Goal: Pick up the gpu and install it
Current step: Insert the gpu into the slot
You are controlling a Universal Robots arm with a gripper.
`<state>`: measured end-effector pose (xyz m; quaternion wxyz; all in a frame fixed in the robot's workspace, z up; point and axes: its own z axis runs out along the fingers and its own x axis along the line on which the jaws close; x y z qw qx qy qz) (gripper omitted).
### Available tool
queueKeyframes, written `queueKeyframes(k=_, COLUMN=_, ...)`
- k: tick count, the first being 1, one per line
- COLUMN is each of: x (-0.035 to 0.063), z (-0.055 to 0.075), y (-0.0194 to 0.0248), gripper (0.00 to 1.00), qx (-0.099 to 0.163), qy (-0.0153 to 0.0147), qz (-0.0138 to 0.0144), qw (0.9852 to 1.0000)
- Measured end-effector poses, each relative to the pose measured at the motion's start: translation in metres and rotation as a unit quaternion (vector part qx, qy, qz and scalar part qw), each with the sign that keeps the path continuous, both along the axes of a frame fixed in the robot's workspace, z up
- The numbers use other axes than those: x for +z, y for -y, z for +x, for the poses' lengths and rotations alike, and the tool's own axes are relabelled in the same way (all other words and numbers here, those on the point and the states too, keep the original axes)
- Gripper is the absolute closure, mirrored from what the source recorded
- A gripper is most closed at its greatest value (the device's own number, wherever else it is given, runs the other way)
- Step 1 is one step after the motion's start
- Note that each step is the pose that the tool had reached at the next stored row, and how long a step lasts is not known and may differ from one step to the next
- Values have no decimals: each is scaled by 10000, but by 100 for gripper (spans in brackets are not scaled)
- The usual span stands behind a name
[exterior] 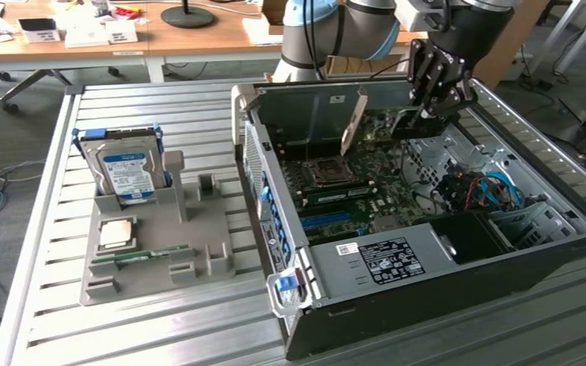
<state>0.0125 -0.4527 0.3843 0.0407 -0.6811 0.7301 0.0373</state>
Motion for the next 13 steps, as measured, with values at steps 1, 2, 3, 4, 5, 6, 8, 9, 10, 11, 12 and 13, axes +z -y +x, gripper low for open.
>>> queueKeyframes(k=1, x=-13, z=0, y=3, gripper=73, qx=0, qy=0, qz=0, qw=10000)
queueKeyframes(k=2, x=-23, z=0, y=5, gripper=73, qx=0, qy=0, qz=1, qw=10000)
queueKeyframes(k=3, x=-27, z=0, y=5, gripper=73, qx=0, qy=0, qz=0, qw=10000)
queueKeyframes(k=4, x=-27, z=0, y=5, gripper=73, qx=0, qy=0, qz=-1, qw=10000)
queueKeyframes(k=5, x=-27, z=0, y=5, gripper=73, qx=0, qy=0, qz=-1, qw=10000)
queueKeyframes(k=6, x=-27, z=0, y=6, gripper=73, qx=0, qy=0, qz=-1, qw=10000)
queueKeyframes(k=8, x=-30, z=-13, y=6, gripper=73, qx=0, qy=0, qz=0, qw=10000)
queueKeyframes(k=9, x=-31, z=-28, y=6, gripper=73, qx=1, qy=0, qz=1, qw=10000)
queueKeyframes(k=10, x=-32, z=-43, y=6, gripper=73, qx=0, qy=0, qz=0, qw=10000)
queueKeyframes(k=11, x=-33, z=-57, y=6, gripper=73, qx=0, qy=0, qz=0, qw=10000)
queueKeyframes(k=12, x=-33, z=-70, y=6, gripper=73, qx=0, qy=0, qz=0, qw=10000)
queueKeyframes(k=13, x=-34, z=-84, y=6, gripper=73, qx=0, qy=0, qz=-1, qw=10000)
